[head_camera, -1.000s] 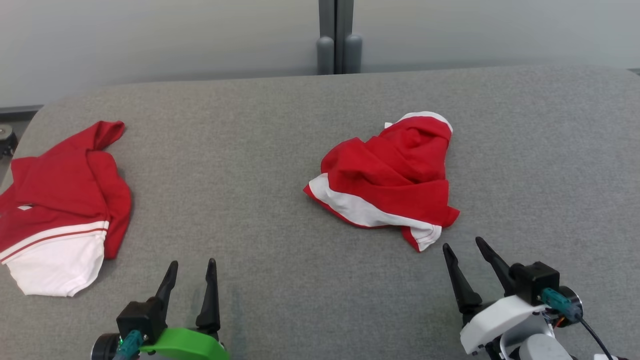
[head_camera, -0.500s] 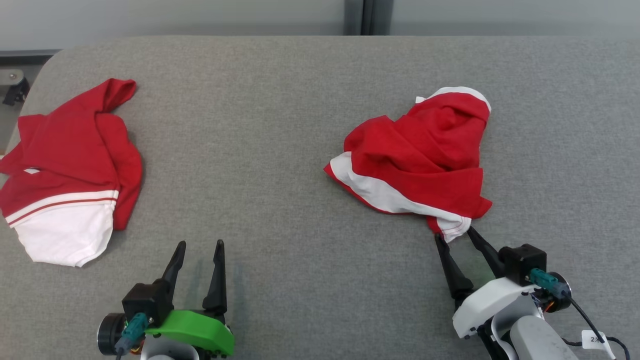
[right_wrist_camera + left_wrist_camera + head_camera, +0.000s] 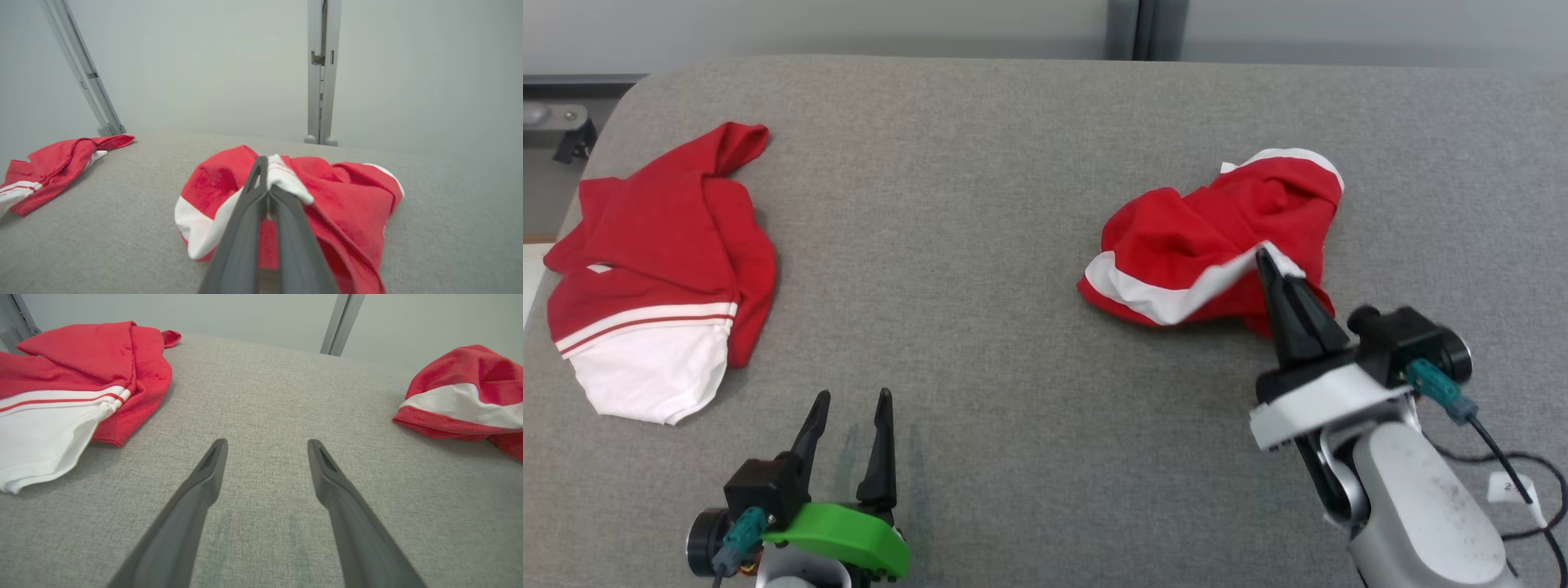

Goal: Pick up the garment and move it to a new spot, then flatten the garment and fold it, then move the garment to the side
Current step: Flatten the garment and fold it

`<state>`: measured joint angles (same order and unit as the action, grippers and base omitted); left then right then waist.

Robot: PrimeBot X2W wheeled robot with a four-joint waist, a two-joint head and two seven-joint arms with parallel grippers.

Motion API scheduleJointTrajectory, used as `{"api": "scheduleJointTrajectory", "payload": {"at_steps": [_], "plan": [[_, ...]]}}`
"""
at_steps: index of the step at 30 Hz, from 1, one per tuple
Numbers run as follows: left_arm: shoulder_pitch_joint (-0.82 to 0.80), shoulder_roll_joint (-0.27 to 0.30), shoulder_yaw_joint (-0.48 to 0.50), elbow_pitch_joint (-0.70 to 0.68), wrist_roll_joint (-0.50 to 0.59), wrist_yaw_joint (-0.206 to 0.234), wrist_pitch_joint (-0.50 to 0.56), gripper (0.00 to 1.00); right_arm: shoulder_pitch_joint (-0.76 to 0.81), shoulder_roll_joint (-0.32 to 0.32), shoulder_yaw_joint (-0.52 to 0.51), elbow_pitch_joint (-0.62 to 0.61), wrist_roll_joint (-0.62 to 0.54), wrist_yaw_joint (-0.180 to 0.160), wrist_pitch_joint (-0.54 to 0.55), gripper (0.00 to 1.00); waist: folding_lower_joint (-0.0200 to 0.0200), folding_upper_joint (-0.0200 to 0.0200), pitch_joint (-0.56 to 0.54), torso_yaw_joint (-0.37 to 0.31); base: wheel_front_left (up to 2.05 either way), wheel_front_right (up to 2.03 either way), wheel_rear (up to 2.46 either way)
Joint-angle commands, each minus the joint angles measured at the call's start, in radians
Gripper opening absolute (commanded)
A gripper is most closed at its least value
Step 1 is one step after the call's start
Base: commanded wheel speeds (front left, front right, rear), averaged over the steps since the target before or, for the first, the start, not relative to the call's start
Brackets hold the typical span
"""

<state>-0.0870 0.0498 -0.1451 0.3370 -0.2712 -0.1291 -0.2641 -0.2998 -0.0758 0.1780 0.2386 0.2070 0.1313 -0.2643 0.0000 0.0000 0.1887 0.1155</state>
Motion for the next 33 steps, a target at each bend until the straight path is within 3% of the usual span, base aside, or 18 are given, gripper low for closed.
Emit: {"api": "scheduleJointTrajectory", "payload": {"at_steps": [1,4,7,11,14,20,25,29,31,32,33], "plan": [[0.005,0.002,-0.004,0.004,-0.008,-0.003,-0.001,1.00,-0.057,-0.019,0.037,-0.030,0.005,-0.001,0.000,0.00,0.0000,0.0000,-0.013,0.012,0.00,0.00,0.00],[0.009,0.002,-0.013,0.008,-0.016,-0.003,-0.001,1.00,-0.218,-0.065,0.135,-0.072,0.024,-0.001,0.000,0.00,0.0000,0.0000,-0.031,0.035,0.00,0.00,0.00],[0.019,0.002,-0.026,0.012,-0.024,-0.003,-0.001,1.00,-0.475,-0.096,0.248,-0.060,0.050,-0.001,0.000,0.00,0.0000,0.0000,-0.047,0.074,0.00,0.00,0.00],[0.026,0.002,-0.026,0.019,-0.025,-0.003,-0.001,1.00,-0.695,-0.095,0.301,-0.034,0.096,-0.001,0.000,0.00,0.0000,0.0000,-0.055,0.104,0.00,0.00,0.00],[0.041,0.002,-0.019,0.027,-0.024,-0.003,-0.001,1.00,-0.762,-0.114,0.310,-0.004,0.120,-0.001,0.000,0.00,0.0000,0.0000,-0.062,0.112,0.00,0.00,0.00],[0.051,0.002,0.004,0.018,-0.027,-0.002,-0.001,1.00,-0.650,-0.226,0.317,0.078,0.167,-0.001,0.000,0.00,0.0000,0.0000,-0.057,0.091,0.00,0.00,0.00],[0.029,0.002,0.015,0.009,-0.014,-0.002,-0.001,1.00,-0.430,-0.345,0.340,0.165,0.202,-0.001,0.000,0.00,0.0000,0.0000,-0.033,0.048,0.00,0.00,0.00],[0.006,0.002,0.006,0.005,-0.013,-0.002,-0.001,1.00,-0.261,-0.382,0.306,0.229,0.225,-0.001,0.000,0.00,0.0000,0.0000,-0.021,0.018,0.00,0.00,0.00],[0.000,0.002,-0.002,0.005,-0.012,-0.002,-0.001,1.00,-0.189,-0.385,0.282,0.270,0.217,-0.001,0.000,0.47,0.0000,0.0000,-0.020,0.002,0.00,0.00,0.00],[-0.005,0.002,-0.006,0.004,-0.012,-0.002,-0.001,1.00,-0.165,-0.381,0.265,0.287,0.212,-0.001,0.000,1.00,0.0000,0.0000,-0.020,-0.004,0.00,0.00,0.00],[-0.009,0.002,-0.009,0.004,-0.014,-0.002,-0.001,1.00,-0.139,-0.373,0.242,0.307,0.203,-0.001,0.000,1.00,0.0000,0.0000,-0.022,-0.012,0.00,0.00,0.00]]}}
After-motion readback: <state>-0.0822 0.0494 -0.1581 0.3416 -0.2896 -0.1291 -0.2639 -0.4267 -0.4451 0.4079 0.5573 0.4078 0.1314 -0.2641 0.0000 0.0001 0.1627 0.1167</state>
